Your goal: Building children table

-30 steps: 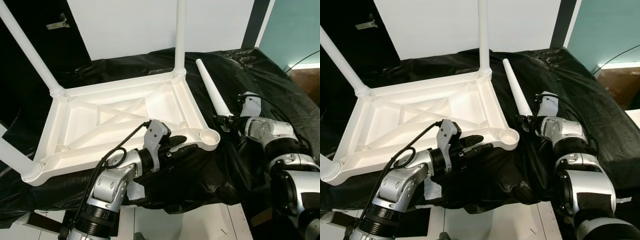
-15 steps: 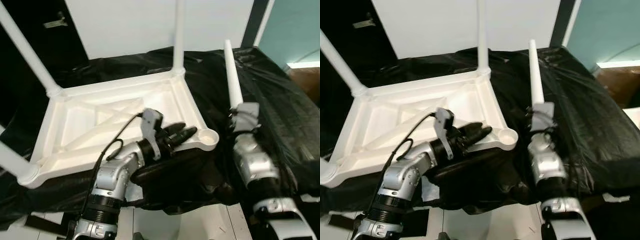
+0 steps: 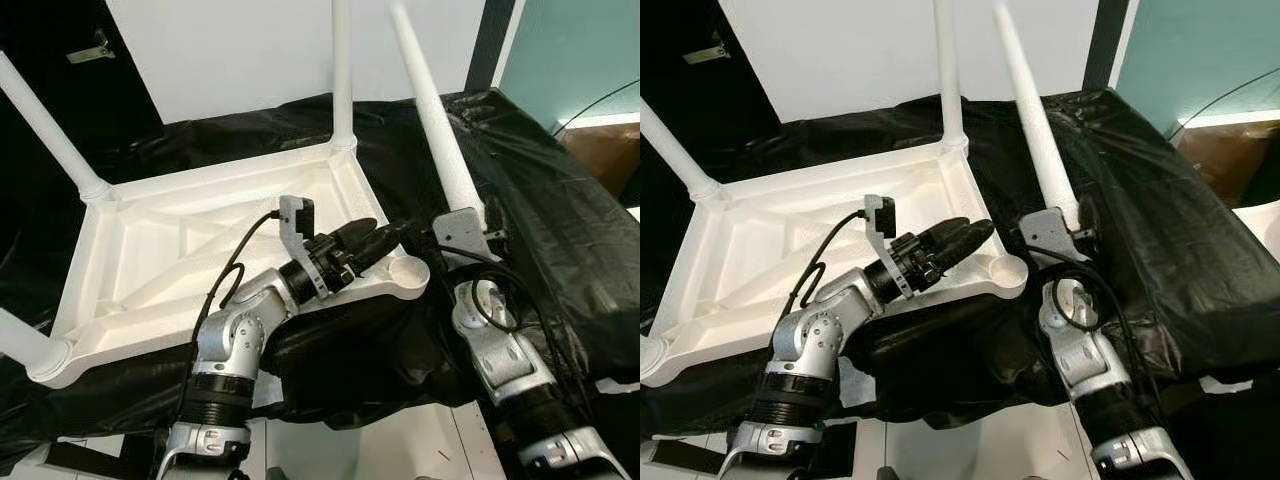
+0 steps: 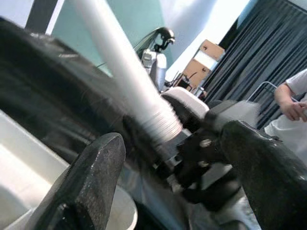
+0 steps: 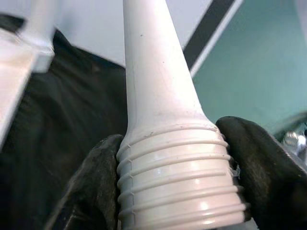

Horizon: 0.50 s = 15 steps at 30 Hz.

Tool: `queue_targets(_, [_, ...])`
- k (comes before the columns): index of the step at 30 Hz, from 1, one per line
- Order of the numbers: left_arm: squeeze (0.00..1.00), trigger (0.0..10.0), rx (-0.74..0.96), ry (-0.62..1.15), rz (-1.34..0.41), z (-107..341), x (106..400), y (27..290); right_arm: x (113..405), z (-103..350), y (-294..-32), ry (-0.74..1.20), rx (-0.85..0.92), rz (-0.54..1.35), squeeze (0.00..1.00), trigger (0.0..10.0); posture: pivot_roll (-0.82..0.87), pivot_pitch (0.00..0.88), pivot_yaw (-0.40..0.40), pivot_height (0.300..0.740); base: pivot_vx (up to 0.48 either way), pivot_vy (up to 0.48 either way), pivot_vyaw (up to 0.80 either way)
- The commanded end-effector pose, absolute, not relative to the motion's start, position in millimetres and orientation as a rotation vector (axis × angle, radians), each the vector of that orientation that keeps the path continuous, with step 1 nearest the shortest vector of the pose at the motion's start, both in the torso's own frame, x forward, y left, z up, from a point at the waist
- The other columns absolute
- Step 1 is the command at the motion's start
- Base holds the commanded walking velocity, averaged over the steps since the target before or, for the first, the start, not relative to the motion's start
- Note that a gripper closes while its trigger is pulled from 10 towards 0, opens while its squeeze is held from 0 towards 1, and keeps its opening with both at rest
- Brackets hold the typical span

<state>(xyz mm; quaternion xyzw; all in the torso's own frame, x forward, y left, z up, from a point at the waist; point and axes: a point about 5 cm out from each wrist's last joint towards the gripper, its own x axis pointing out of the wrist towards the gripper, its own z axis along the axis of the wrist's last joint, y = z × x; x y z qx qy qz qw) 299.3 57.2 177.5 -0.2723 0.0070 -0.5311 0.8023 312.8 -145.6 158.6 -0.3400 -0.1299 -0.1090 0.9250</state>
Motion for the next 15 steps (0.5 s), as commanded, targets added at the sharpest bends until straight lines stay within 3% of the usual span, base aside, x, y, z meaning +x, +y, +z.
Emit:
queue_targets(1, [0.0,10.0,-0.596,0.026,-1.133,177.7,301.0,57.7,307.8,163.5,-138.9,-0.325,-0.728,-0.186,0.0,0.0,-0.14,0.028,0.075,0.74,0.0,0.0,0.0])
queue_targets(2, [0.0,10.0,-0.596,0.026,-1.133,177.7,301.0,57.7,307.8,163.5,-138.9,-0.325,-0.728,-0.186,0.0,0.0,-0.14,0.028,0.075,0.74,0.0,0.0,0.0])
queue_targets(3, [0.0,10.0,-0.61,0.034,-1.118,176.3,302.7,57.5,300.7,165.9,-130.9,-0.386,-0.78,-0.135,0.0,10.0,-0.14,0.029,0.073,0.74,0.0,0.0,0.0])
queue_targets(9, [0.0,10.0,-0.687,0.044,-1.069,176.0,309.7,56.5,277.0,159.2,-118.8,-0.511,-0.882,0.022,0.0,10.0,-0.14,0.024,0.07,0.74,0.0,0.0,0.0])
queue_targets(15, [0.0,10.0,-0.763,0.051,-1.011,180.0,323.7,50.3,262.8,150.4,-123.1,-0.572,-0.971,0.086,0.0,10.0,-0.15,0.017,0.075,0.74,0.0,0.0,0.0])
